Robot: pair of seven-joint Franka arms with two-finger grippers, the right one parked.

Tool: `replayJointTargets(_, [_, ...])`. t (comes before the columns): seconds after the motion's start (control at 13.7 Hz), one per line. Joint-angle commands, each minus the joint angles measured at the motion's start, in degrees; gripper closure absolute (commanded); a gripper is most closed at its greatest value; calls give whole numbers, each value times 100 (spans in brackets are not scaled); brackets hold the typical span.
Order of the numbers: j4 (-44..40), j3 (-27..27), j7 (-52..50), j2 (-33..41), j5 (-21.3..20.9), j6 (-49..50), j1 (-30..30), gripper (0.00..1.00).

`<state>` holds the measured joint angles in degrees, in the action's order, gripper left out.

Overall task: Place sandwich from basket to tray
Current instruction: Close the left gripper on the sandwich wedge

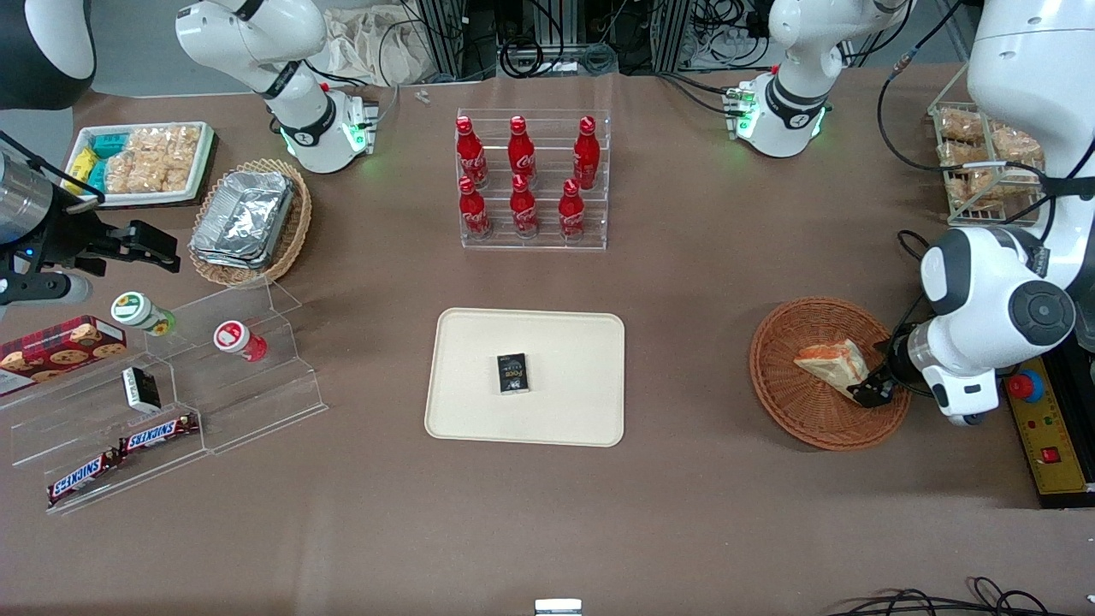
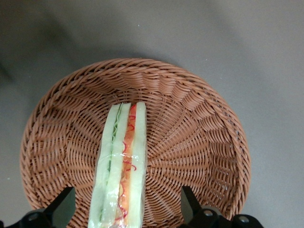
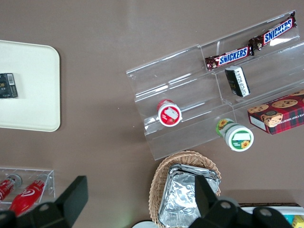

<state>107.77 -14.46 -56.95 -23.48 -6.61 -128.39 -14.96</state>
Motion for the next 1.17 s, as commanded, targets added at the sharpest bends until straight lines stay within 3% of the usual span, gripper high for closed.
replayJointTargets(0.0, [155, -22, -264, -17, -33, -133, -15, 0])
replayJointTargets(0.73, [763, 102, -282, -201, -24, -775, -33, 0])
replayJointTargets(0.8, [754, 102, -317, -245, -24, -854, -24, 8])
replayJointTargets(0.88, [728, 102, -361, -271, -33, -889, 2, 61])
replayJointTargets(0.95, [719, 93, -370, -254, -33, -890, 54, 100])
replayJointTargets(1.09, [701, 58, -361, -184, -33, -872, 64, 100])
